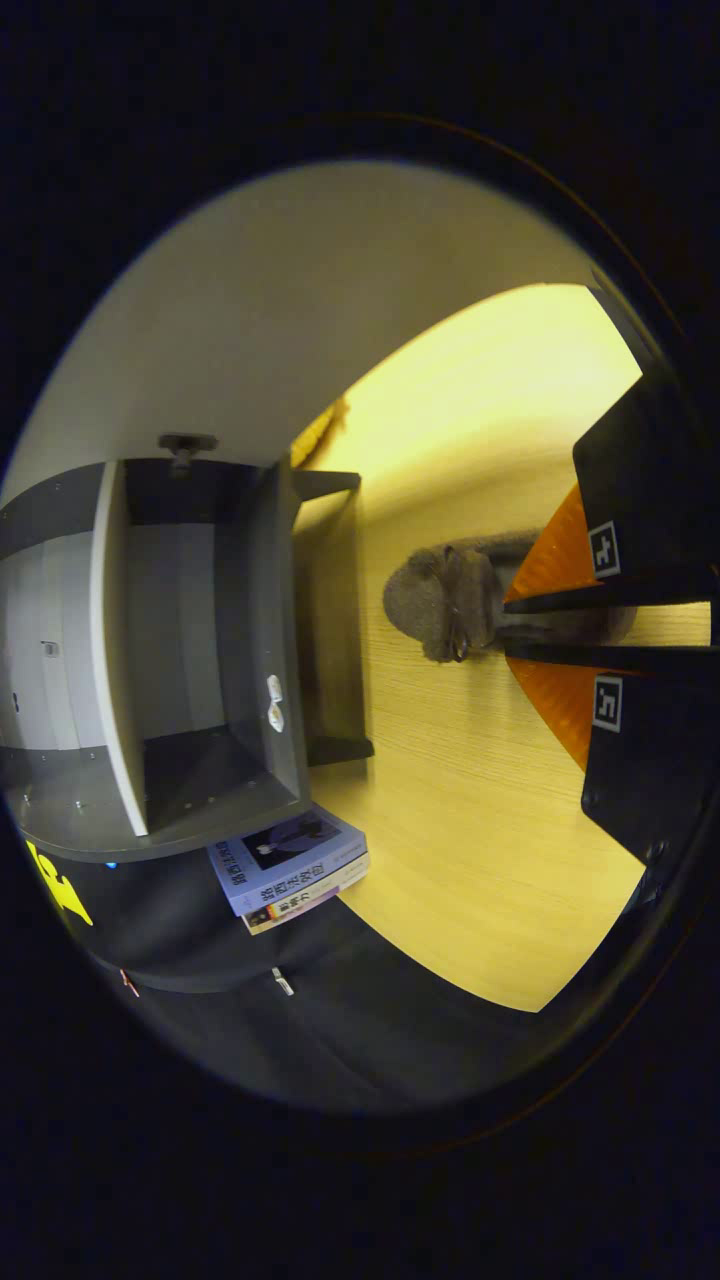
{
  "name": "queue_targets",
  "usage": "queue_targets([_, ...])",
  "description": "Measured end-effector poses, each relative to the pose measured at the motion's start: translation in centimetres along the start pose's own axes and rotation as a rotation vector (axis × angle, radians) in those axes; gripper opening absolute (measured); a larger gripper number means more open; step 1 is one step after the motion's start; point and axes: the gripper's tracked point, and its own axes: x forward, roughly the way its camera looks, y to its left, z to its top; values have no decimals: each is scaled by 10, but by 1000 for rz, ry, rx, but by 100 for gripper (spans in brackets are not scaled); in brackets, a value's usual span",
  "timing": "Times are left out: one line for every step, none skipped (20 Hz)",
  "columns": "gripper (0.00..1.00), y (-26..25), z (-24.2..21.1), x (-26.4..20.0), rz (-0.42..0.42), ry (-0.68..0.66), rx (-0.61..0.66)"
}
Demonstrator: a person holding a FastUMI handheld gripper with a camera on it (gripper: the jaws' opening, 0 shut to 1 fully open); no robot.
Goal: Open the shoe cabinet door, grab the shoes and put them into the shoe cabinet, then close the shoe cabinet door.
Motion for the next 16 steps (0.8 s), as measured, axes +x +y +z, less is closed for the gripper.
queue_targets([21, 4, -6, 7, 13, 19, 5])
queue_targets([27, 6, -9, 18, 16, 24, 7])
queue_targets([27, 7, -9, 29, 16, 25, 8])
queue_targets([25, 8, -8, 40, 11, 19, 9])
queue_targets([24, 12, -4, 52, 14, 9, 13])
queue_targets([29, 10, 0, 63, 1, -6, 12])
queue_targets([29, 8, 3, 75, -12, -15, 11])
queue_targets([29, 7, 5, 86, -19, -19, 14])
queue_targets([28, 3, 9, 96, -36, -29, 10])
queue_targets([22, -1, 15, 99, -45, -63, 11])
queue_targets([17, 1, 17, 102, -50, -76, -3])
queue_targets([11, 3, 21, 99, -45, -84, -13])
queue_targets([11, 6, 25, 92, -34, -96, -14])
queue_targets([11, 11, 31, 83, -15, -107, -21])
queue_targets([11, 11, 38, 71, -11, -117, -36])
queue_targets([11, 11, 49, 57, -7, -131, -43])
